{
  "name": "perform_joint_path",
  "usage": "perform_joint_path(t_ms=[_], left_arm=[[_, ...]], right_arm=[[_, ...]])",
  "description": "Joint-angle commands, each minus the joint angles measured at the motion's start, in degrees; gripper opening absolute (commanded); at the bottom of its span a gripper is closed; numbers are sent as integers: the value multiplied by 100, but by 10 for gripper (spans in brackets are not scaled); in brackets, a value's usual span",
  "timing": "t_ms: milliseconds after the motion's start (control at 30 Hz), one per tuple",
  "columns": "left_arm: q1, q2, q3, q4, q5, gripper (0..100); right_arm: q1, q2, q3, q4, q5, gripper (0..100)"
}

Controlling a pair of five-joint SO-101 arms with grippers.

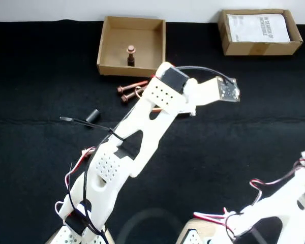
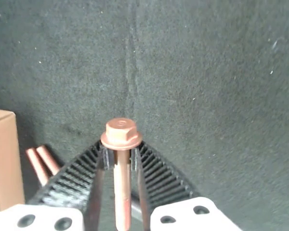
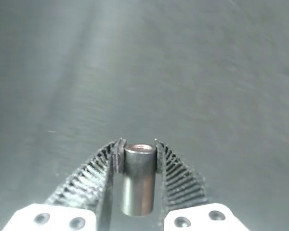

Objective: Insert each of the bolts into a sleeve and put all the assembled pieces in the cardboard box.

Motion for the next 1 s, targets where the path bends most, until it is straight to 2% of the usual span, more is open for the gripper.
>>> perform_joint_path(t_ms=[0,200,300,533,667,833,967], left_arm=[[13,-708,-40,35,404,8],[-418,-1305,-40,35,1327,8],[-752,-1648,-31,35,1793,8],[-1314,-2466,66,70,3411,8],[-1323,-3222,804,70,3490,8],[-1332,-4629,2202,35,3534,8],[-1332,-5604,3108,26,4457,8]], right_arm=[[-620,-602,-312,-602,-53,6],[-1842,-1613,-286,-1578,-26,6],[-2510,-1982,-259,-1613,-18,6],[-3873,-3213,769,-1648,-9,6],[-4760,-4084,1209,-1648,9,6],[-5631,-4892,1666,-1648,853,6],[-6035,-5341,2062,-1648,1081,6]])
